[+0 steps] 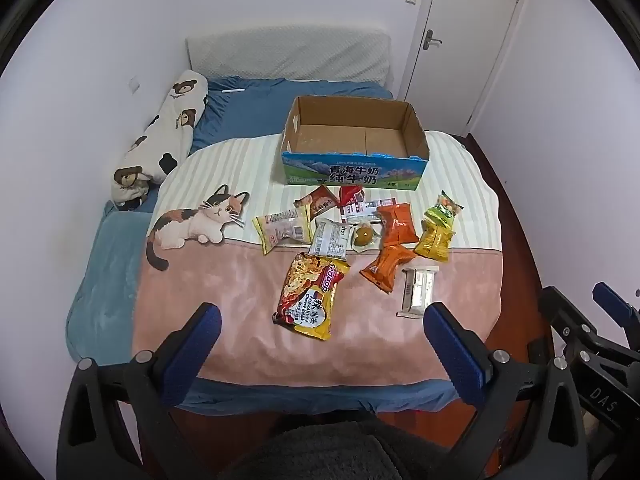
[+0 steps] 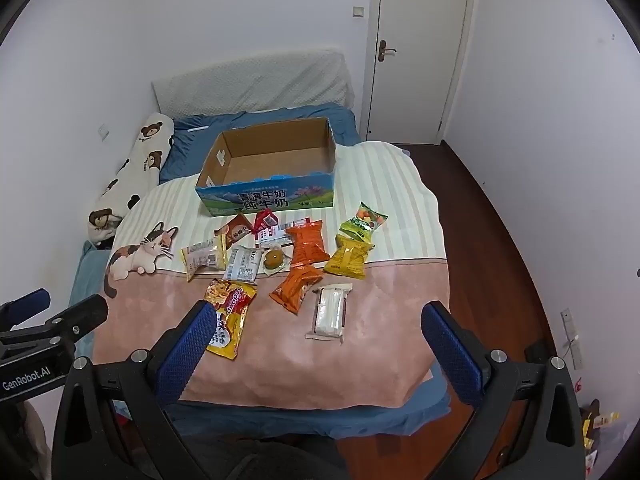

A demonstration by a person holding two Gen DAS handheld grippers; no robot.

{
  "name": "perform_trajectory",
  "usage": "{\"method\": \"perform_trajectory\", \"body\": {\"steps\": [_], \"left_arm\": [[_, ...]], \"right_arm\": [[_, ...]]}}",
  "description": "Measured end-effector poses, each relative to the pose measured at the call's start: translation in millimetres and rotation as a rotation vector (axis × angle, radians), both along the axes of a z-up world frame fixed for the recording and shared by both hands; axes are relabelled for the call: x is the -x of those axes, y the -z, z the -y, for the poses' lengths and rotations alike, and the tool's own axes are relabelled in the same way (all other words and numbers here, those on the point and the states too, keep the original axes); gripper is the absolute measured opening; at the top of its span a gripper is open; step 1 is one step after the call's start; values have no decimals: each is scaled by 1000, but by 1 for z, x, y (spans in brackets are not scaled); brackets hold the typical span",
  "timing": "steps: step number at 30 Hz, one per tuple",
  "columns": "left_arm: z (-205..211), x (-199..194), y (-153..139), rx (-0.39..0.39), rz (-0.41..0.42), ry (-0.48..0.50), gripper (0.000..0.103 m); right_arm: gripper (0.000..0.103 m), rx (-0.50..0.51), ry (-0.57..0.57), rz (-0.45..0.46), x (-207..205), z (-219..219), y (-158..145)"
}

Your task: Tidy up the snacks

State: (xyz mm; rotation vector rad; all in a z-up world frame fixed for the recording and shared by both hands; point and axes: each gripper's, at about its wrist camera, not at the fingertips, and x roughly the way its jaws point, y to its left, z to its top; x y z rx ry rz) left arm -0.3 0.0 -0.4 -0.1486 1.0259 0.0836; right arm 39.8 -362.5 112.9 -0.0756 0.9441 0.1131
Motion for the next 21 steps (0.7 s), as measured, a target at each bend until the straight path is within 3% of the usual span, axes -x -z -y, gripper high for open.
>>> {"method": "perform_trajectory", "body": {"steps": [21], "left_arm": [[-6, -2, 9, -10, -18, -3, 103]], "right_arm": [[103, -1, -5, -17, -7, -10, 0]]}}
